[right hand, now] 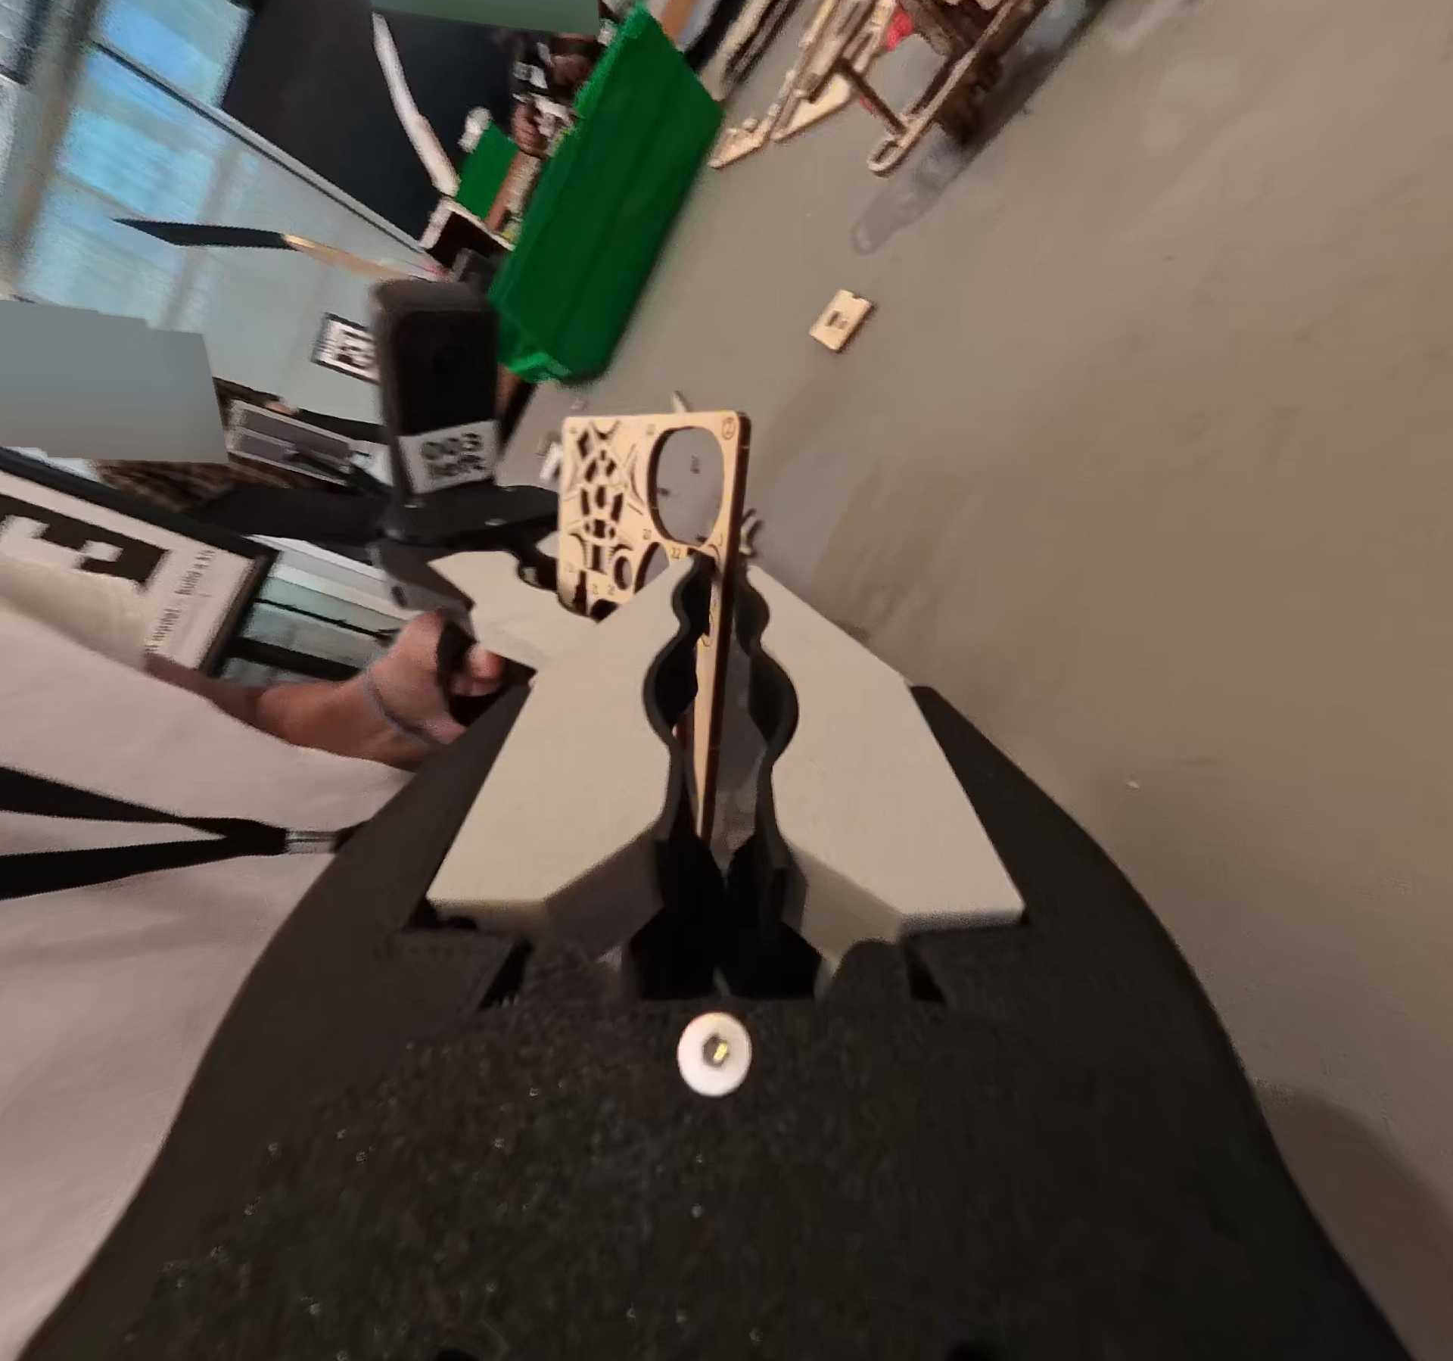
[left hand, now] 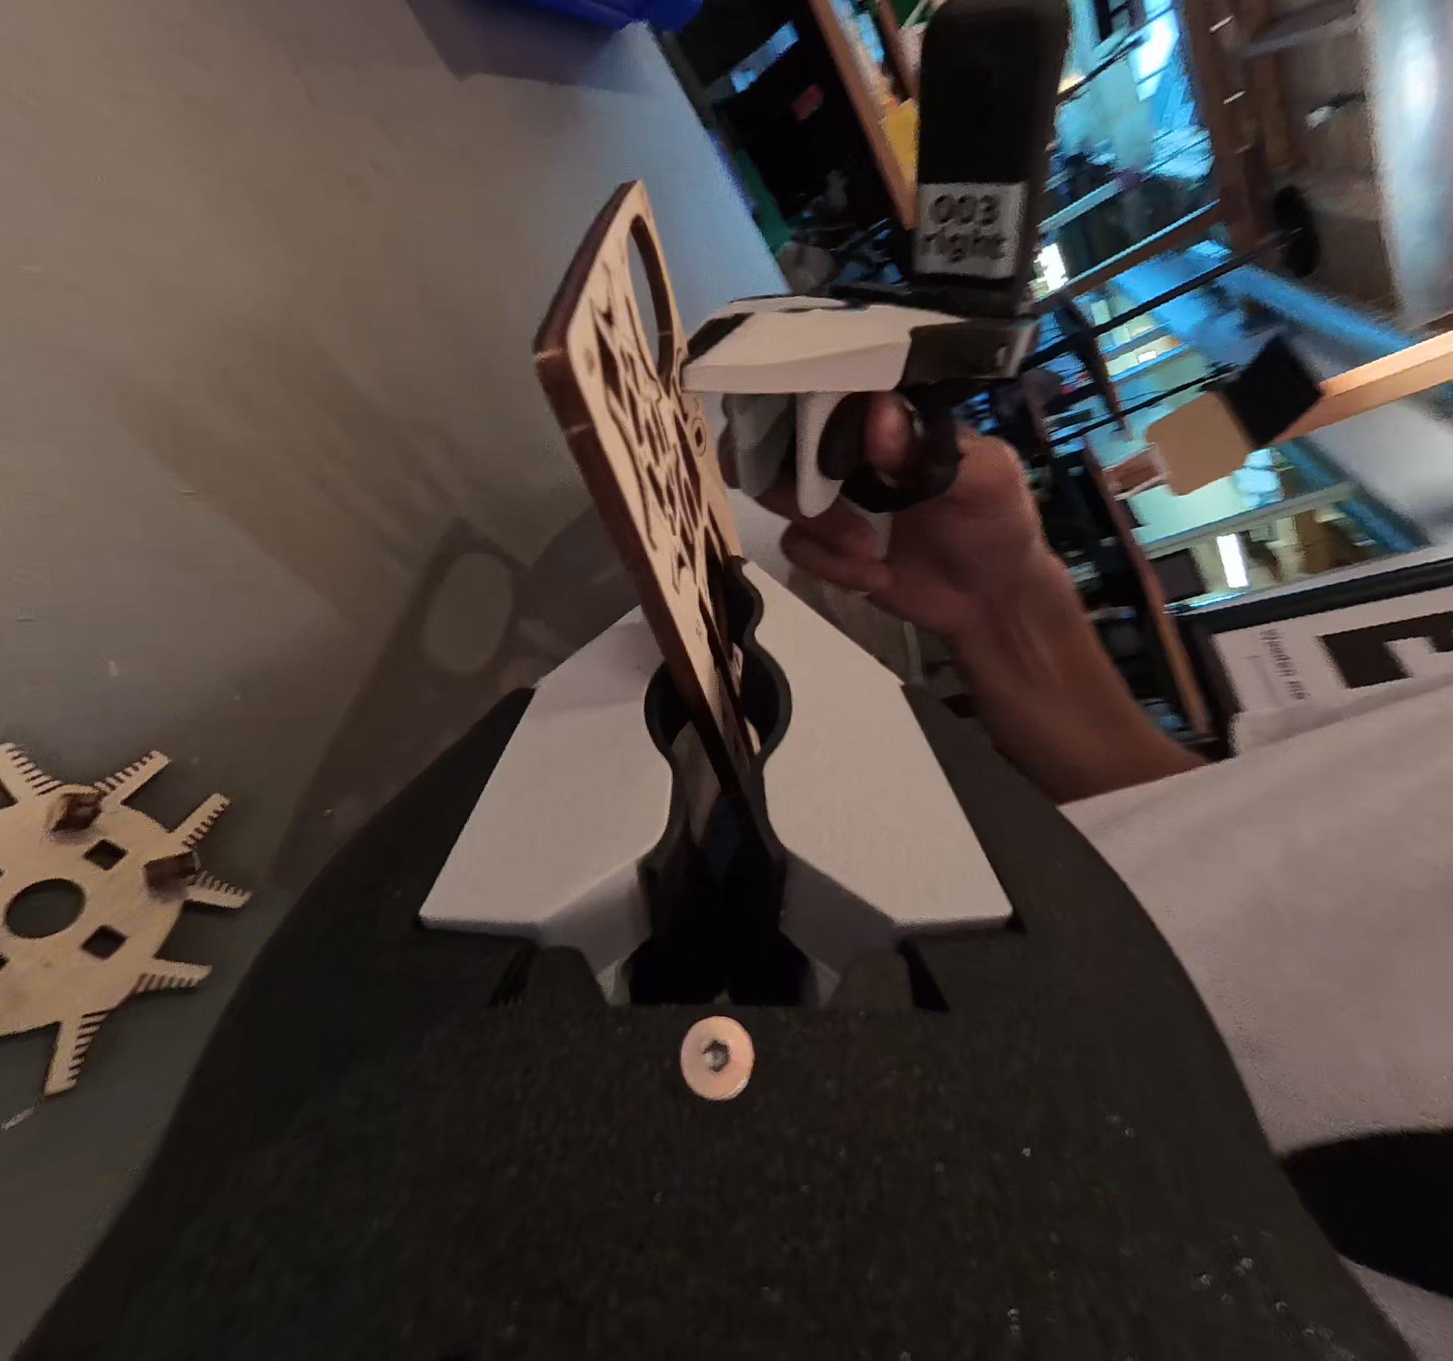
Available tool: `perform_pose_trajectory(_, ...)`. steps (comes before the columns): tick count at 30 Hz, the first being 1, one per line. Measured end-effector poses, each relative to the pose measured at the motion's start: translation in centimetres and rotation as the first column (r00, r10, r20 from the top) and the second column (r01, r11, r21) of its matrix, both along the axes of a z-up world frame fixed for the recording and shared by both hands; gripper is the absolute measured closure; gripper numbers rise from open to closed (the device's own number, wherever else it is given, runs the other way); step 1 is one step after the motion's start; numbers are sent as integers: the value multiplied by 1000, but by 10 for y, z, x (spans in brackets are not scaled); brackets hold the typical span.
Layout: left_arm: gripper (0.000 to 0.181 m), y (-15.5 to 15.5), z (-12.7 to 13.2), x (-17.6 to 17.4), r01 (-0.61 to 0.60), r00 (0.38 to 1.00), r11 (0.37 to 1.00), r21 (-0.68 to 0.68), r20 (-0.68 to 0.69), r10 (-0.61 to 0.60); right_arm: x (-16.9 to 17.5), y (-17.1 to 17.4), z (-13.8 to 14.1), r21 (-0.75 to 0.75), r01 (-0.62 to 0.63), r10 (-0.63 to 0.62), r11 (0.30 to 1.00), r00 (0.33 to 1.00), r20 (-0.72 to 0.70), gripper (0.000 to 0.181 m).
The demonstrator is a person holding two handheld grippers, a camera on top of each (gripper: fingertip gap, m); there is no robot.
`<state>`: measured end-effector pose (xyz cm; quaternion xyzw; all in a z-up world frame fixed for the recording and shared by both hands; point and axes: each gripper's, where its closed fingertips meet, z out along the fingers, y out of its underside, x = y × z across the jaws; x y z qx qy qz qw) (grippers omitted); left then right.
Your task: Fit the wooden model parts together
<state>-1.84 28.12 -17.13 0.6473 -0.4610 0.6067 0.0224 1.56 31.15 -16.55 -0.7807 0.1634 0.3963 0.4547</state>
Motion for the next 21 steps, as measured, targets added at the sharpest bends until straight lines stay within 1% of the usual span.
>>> perform_pose_trajectory(2,181,-2,-10,3,-13,1000,998,60,-22,14,3,-2,-9,-45,16,-14,999,998,54,177)
perform_pose_trajectory(4,181,-3,-15,6,-25,999,998,54,-40,27,6,-3,-16,-75,31,-24,997,995,96,177)
perform_pose_trajectory(5,181,-3,-19,7,-27,998,997,74,-49,30,7,-3,-21,-93,37,-26,995,993,117,176)
perform_pose_trajectory(7,180,-5,-22,9,-27,998,996,88,-55,32,10,-3,-28,-114,60,-45,992,991,127,178)
perform_pose_trajectory(8,181,-5,-23,11,-30,998,996,86,-59,35,11,-2,-28,-101,58,-47,993,994,99,178)
perform_pose_trajectory(10,180,-5,-21,12,-28,998,999,41,-61,30,12,-4,-23,-63,35,-36,997,999,-15,178)
perform_pose_trajectory(13,181,-4,-18,14,-24,998,1000,-17,-57,23,15,-3,-16,7,31,-29,1000,991,-134,178)
perform_pose_trajectory(15,180,-2,-17,15,-27,998,996,-83,-63,22,17,-3,-15,15,35,-32,999,987,-158,178)
perform_pose_trajectory(18,180,2,-17,14,-31,998,989,-143,-62,23,22,-4,-9,57,52,-41,997,983,-181,174)
perform_pose_trajectory(21,180,4,-17,12,-27,998,992,-122,-54,21,19,-5,-11,46,32,-21,998,973,-231,168)
